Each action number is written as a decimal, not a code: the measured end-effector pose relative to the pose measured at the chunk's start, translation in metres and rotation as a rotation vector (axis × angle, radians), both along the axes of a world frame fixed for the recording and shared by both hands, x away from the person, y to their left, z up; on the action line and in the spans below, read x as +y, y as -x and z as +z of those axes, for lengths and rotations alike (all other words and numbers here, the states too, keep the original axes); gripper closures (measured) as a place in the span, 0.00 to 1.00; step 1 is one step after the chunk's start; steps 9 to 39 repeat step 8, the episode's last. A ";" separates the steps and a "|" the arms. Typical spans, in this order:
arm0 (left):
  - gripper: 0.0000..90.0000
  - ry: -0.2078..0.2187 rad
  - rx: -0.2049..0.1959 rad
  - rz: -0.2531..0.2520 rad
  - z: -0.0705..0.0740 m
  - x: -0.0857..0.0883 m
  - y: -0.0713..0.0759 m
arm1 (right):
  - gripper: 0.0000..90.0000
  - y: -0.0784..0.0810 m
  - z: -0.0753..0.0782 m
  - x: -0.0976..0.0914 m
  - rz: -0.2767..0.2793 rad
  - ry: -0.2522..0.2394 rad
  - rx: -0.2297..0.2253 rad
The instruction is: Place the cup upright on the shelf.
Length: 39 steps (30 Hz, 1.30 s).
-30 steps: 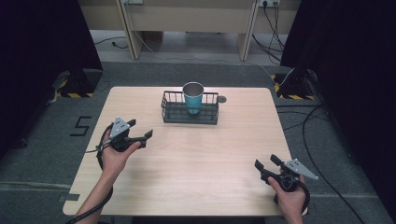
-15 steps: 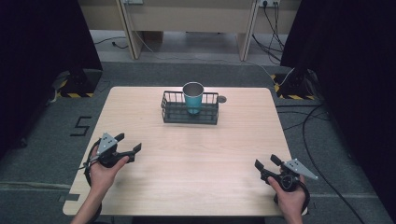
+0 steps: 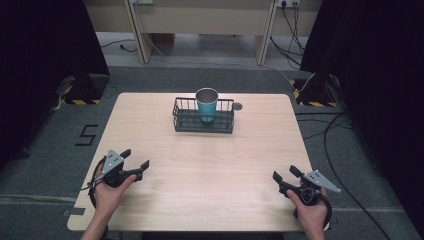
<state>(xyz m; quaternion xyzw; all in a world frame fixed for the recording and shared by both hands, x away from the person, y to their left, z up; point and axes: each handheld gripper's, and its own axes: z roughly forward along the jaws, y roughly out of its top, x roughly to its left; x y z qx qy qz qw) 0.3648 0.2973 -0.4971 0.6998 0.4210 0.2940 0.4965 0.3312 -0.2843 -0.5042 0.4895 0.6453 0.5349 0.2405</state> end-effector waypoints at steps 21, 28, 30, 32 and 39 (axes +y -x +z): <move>0.16 0.000 -0.007 -0.005 -0.002 -0.004 0.000 | 0.24 0.000 0.000 0.000 0.000 0.000 0.000; 0.16 0.000 -0.007 -0.005 -0.002 -0.004 0.000 | 0.24 0.000 0.000 0.000 0.000 0.000 0.000; 0.16 0.000 -0.007 -0.005 -0.002 -0.004 0.000 | 0.24 0.000 0.000 0.000 0.000 0.000 0.000; 0.16 0.000 -0.007 -0.005 -0.002 -0.004 0.000 | 0.24 0.000 0.000 0.000 0.000 0.000 0.000; 0.16 0.000 -0.007 -0.005 -0.002 -0.004 0.000 | 0.24 0.000 0.000 0.000 0.000 0.000 0.000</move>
